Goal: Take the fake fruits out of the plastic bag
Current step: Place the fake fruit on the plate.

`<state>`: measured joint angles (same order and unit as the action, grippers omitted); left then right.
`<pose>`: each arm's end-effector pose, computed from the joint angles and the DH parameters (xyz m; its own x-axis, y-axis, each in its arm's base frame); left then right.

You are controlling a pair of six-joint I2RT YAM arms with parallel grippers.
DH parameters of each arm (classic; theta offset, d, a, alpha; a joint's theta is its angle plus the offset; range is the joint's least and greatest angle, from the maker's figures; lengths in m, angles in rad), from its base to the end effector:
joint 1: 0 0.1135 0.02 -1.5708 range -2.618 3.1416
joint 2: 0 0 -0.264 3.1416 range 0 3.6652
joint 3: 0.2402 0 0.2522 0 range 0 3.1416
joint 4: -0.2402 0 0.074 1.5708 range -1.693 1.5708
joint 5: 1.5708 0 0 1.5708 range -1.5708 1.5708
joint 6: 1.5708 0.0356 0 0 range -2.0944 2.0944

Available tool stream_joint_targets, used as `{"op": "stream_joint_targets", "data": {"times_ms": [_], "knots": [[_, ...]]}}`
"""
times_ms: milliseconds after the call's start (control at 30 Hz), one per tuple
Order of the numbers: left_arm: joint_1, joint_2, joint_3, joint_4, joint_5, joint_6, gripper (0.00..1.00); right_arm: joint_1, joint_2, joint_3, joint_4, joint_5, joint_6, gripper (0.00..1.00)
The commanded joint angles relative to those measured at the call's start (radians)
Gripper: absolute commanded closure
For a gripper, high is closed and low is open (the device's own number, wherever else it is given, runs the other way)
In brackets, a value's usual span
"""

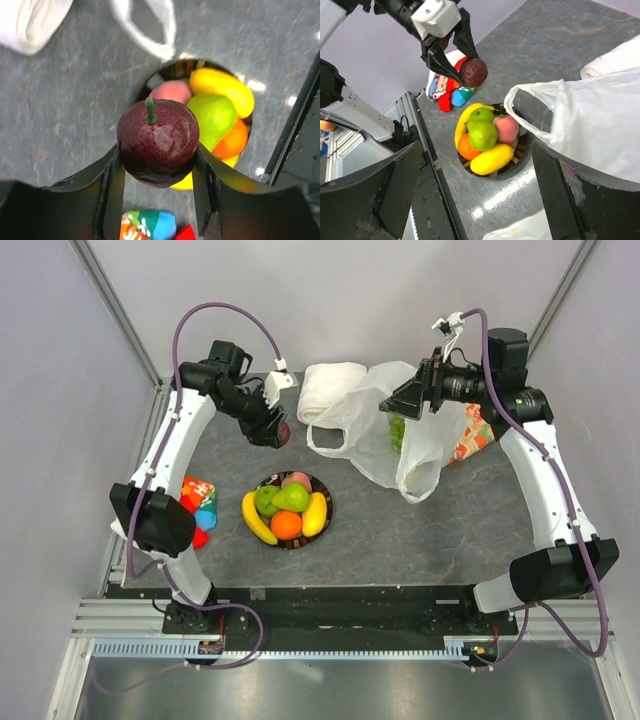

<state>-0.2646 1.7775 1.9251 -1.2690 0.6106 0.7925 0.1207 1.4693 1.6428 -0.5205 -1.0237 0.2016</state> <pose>0.3349 -0.1119 0.3743 -0.2866 0.6821 -0.6728 0.9383 0.3417 -0.0532 0.3053 0.0676 0.4461 -0.5030 0.0439 -0.8632 -0.7749 0.4194 0.4729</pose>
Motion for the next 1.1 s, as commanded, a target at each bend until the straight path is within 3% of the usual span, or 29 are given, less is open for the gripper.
{"op": "stream_joint_targets", "data": {"times_ms": [0, 233, 700, 1067], "knots": [[0.067, 0.065, 0.032, -0.072, -0.028, 0.065, 0.98, 0.011, -0.009, -0.012, -0.064, 0.116, -0.114, 0.02], [0.1, 0.186, 0.035, -0.076, 0.08, 0.057, 0.96, 0.011, 0.075, 0.084, -0.269, 0.192, -0.251, 0.02], [0.166, 0.396, 0.106, -0.181, 0.215, -0.015, 0.93, 0.046, 0.24, 0.23, -0.366, 0.309, -0.338, 0.02], [0.166, 0.39, 0.02, -0.241, 0.25, -0.004, 0.93, 0.048, 0.292, 0.265, -0.369, 0.318, -0.343, 0.02]]}}
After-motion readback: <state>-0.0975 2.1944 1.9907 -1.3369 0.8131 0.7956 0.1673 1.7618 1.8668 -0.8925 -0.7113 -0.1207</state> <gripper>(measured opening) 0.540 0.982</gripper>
